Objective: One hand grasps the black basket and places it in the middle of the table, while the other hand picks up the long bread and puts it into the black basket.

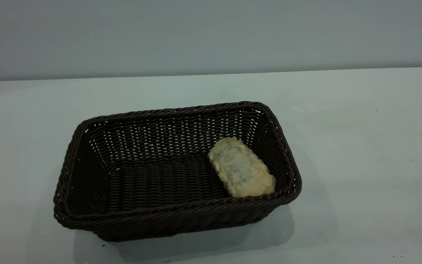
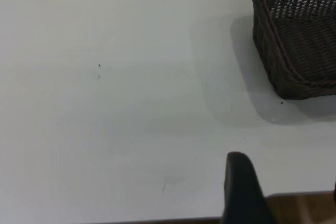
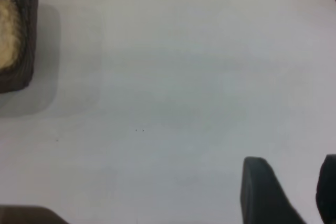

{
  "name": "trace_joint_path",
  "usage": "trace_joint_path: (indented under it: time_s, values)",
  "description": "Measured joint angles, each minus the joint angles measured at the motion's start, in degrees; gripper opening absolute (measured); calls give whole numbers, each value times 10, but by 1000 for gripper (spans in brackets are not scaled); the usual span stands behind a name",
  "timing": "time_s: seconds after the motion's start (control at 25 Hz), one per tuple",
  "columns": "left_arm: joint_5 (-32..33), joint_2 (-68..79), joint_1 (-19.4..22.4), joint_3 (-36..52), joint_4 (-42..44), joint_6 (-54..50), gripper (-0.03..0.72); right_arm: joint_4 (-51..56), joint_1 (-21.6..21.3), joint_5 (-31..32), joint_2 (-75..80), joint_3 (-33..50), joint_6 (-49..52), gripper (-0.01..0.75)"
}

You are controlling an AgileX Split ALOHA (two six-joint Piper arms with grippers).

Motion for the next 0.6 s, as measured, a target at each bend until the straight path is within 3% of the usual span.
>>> trace_joint_path:
  time_s: [0.16, 0.36, 0.6]
  values:
    - [0, 0, 0, 0, 0, 0, 476, 0, 4, 0, 0, 0, 0, 239]
    - [0, 0, 0, 0, 0, 1, 476, 0, 45, 0, 0, 0, 0, 239]
    - [0, 0, 0, 0, 0, 1, 476, 1, 47, 0, 0, 0, 0, 239]
